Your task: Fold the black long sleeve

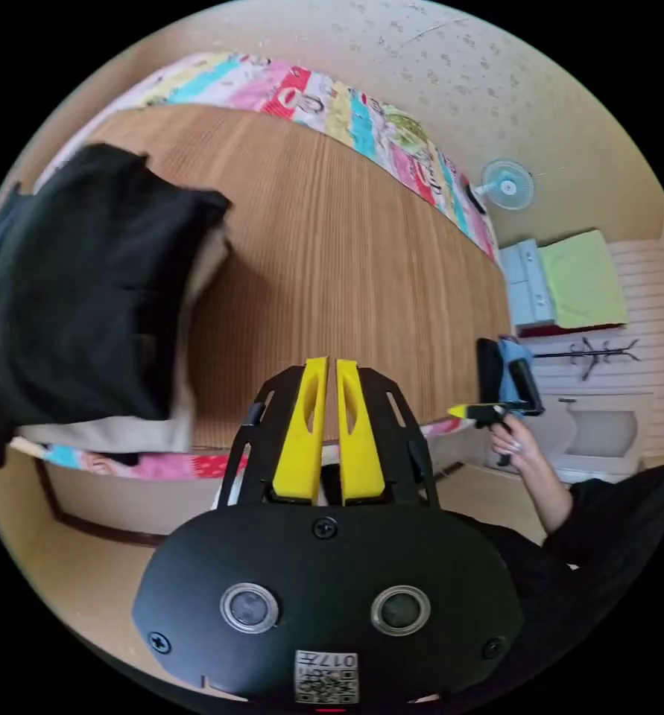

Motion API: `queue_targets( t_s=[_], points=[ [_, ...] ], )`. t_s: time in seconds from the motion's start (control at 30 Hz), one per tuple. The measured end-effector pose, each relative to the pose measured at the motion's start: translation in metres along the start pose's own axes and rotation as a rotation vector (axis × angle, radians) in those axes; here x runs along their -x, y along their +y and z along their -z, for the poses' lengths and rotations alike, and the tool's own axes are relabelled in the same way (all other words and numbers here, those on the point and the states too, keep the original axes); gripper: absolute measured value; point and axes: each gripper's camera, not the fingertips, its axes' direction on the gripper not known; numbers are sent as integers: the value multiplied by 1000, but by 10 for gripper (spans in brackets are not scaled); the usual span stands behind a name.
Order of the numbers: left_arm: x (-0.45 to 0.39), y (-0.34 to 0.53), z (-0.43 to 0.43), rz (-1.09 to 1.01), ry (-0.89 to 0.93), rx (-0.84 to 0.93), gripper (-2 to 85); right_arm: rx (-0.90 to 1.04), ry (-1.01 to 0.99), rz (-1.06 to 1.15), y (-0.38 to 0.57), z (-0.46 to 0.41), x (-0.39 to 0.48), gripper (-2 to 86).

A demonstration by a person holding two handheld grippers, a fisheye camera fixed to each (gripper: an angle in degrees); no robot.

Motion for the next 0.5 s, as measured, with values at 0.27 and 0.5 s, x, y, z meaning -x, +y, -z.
queue_targets(
  t_s=[0.27,0.5],
  points=[
    [101,-37,-24,87,-262,56,131,-74,16,-4,25,-5,48,6],
    [148,16,-3,37,45,-29,44,-87,65,-12,62,-5,69,5]
  ],
)
